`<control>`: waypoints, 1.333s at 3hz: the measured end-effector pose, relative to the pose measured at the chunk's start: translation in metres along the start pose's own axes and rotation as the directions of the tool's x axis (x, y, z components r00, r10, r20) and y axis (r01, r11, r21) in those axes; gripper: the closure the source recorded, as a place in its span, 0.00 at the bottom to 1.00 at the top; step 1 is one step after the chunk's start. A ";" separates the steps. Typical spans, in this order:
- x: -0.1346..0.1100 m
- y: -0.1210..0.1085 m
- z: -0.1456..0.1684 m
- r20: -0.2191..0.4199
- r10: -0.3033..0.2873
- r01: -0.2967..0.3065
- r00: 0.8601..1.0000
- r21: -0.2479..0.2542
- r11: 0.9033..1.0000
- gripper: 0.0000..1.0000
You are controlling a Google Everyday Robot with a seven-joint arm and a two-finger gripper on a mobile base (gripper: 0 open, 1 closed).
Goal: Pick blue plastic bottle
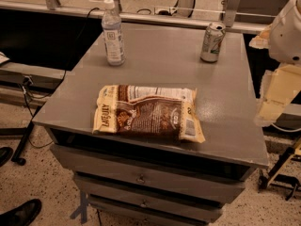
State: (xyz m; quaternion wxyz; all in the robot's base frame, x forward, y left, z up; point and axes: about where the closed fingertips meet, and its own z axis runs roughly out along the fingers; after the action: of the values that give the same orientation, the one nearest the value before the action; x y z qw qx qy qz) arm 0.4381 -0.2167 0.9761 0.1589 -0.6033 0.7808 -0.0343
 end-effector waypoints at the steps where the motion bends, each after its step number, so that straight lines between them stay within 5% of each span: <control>1: -0.004 -0.003 0.005 0.013 0.000 0.000 1.000 0.008 1.000 0.00; 3: -0.059 -0.080 0.079 0.150 0.106 -0.112 0.983 0.031 0.993 0.00; 4: -0.090 -0.125 0.120 0.230 0.170 -0.188 0.958 0.059 0.980 0.00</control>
Offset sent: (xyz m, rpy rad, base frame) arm 0.1216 0.0451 -0.0549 0.2464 -0.0288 -0.0728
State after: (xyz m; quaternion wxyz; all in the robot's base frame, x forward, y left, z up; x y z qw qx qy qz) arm 0.6092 -0.1477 0.9120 0.2724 -0.5233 0.8072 0.0173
